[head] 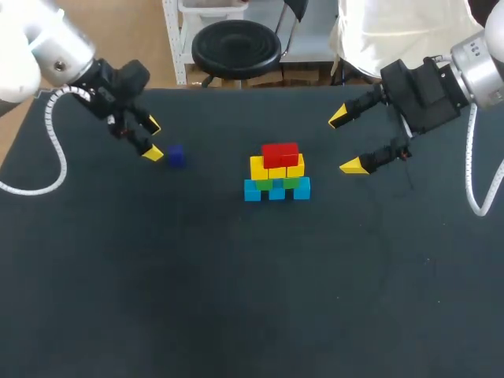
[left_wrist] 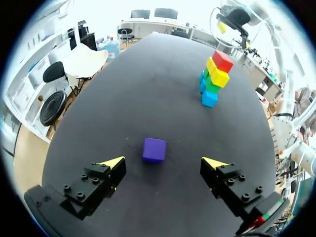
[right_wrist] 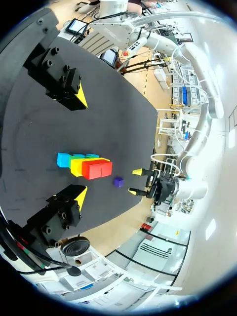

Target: Place the blue cubes, place green cubes on the blue cubes, place the yellow cubes on the green cubes, then place the red cubes on the yellow cubes, and place purple cube on the red cubes.

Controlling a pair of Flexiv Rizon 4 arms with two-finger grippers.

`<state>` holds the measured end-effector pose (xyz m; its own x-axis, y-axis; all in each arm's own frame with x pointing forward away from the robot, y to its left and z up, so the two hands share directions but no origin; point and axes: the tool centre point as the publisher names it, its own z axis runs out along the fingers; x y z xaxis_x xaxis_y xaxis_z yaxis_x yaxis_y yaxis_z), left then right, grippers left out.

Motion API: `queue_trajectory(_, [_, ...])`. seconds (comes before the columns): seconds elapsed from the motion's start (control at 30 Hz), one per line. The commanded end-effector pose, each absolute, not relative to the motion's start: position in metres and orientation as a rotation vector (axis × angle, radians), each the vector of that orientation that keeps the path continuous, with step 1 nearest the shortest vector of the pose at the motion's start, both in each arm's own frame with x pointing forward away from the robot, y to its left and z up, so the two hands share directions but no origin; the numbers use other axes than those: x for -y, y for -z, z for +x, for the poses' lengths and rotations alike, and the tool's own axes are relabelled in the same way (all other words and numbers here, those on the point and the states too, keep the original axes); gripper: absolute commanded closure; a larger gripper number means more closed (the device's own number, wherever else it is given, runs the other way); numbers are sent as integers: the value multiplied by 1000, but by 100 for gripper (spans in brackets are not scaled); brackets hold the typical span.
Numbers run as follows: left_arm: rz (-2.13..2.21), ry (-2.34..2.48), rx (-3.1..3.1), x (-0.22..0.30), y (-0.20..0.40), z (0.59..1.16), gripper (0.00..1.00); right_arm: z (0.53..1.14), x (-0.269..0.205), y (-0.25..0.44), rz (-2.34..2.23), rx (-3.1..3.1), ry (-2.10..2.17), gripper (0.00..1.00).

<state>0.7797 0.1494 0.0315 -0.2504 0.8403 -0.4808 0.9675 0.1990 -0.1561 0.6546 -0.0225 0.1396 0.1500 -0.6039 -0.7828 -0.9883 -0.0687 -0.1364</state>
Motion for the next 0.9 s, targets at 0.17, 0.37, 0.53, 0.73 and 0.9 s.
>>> queue_trajectory(0.17, [1666, 580, -2216, -136, -23, 763, 0, 655, 23, -139, -1754, -1528, -726, 0])
queue_trajectory(0.37, [1656, 527, -2222, -137, -19, 759, 0, 655, 23, -139, -1754, -1528, -726, 0])
queue_trajectory(0.53, [1686, 496, -2210, -133, -18, 759, 0, 655, 23, -139, -1754, -1528, -726, 0])
queue_trajectory(0.73, [1700, 496, -2196, -128, -17, 763, 0, 655, 23, -139, -1754, -1528, -726, 0])
queue_trajectory(0.9, [1706, 495, -2188, -124, -17, 763, 0, 655, 23, -139, -1754, -1528, -726, 0])
